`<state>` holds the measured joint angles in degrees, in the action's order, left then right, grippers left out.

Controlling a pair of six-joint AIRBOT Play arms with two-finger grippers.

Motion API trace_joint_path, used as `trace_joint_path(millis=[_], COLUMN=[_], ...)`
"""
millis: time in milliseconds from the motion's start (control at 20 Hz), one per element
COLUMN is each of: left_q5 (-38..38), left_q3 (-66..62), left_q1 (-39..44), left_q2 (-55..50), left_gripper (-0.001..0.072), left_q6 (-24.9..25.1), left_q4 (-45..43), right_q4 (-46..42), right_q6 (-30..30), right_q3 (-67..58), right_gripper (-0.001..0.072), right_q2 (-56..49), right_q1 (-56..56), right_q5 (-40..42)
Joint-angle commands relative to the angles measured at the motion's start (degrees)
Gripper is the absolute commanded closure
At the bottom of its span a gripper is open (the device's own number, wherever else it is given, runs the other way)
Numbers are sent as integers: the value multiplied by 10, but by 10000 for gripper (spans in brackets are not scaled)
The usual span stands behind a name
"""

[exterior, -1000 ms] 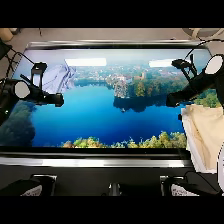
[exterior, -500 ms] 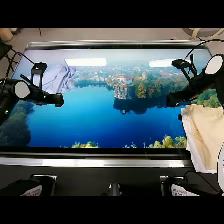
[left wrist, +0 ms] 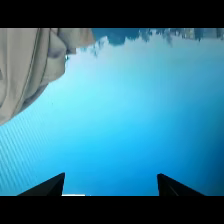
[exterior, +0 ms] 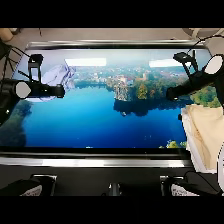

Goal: Fold the shirts.

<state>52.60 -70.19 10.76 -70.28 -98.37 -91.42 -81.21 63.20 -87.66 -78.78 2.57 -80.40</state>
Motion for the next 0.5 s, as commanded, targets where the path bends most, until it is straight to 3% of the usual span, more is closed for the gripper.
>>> trace_joint_path(millis=[0, 50, 150, 350, 450], left_q5=[-115, -114, -57, 151, 199], left_q3=[-9, -34, -132, -380, -456], left_q1=[-8, -21, -66, -140, -150], left_q2=[-18, -43, -135, -377, -462], left_gripper=[-9, 70, 69, 66, 65], left_q6=[-3, -8, -8, -7, -7], left_q4=[0, 0, 0, 42, 46], right_q4=[0, 0, 3, 52, 68], right_q6=[0, 0, 2, 2, 0], right_q3=[-1, -1, -1, -1, -1], right_gripper=[86, 86, 86, 89, 89], right_q2=[0, 0, 0, -3, -8], right_q1=[0, 0, 0, 0, 0], right_q5=[93, 112, 136, 124, 115])
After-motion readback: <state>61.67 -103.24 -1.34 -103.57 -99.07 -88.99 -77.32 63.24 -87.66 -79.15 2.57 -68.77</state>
